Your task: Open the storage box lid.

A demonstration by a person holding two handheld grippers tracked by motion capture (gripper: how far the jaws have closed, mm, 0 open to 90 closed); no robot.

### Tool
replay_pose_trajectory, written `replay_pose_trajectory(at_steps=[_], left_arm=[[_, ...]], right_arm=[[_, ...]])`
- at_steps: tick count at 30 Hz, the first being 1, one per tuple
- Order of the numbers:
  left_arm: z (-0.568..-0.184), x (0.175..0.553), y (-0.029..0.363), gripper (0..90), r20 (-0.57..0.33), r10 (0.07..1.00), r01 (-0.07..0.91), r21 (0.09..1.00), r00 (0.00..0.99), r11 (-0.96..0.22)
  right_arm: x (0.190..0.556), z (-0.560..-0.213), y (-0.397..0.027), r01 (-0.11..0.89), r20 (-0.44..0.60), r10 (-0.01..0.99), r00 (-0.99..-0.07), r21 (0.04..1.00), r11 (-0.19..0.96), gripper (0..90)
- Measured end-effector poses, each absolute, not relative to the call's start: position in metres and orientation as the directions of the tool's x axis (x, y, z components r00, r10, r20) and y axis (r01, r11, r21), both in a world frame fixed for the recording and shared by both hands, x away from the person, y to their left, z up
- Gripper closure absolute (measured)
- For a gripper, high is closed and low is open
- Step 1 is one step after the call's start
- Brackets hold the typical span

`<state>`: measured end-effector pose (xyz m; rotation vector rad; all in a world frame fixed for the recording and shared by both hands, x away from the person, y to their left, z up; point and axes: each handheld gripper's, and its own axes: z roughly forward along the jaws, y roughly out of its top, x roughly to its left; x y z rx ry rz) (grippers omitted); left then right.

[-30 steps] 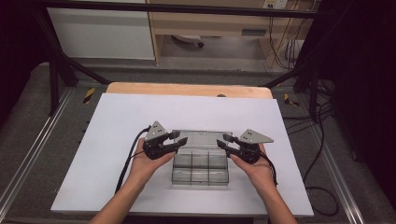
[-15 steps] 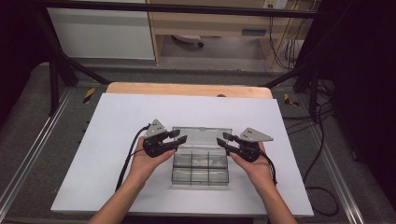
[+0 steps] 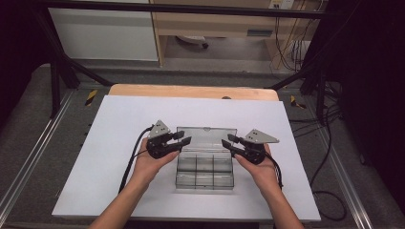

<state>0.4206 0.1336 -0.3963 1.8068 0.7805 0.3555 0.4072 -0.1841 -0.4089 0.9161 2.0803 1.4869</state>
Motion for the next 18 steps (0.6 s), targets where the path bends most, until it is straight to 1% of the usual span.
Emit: replay_pose_trajectory(at_steps=[18], left_arm=[[-0.3965,0.4250,0.1338,59.6,-0.137,0.661,0.346,0.918,0.738,-0.196]], right_arm=[[0.4104,-0.4100,-0.1847,0.275,0.055,0.723,-0.689,0.942,0.190,62.7]])
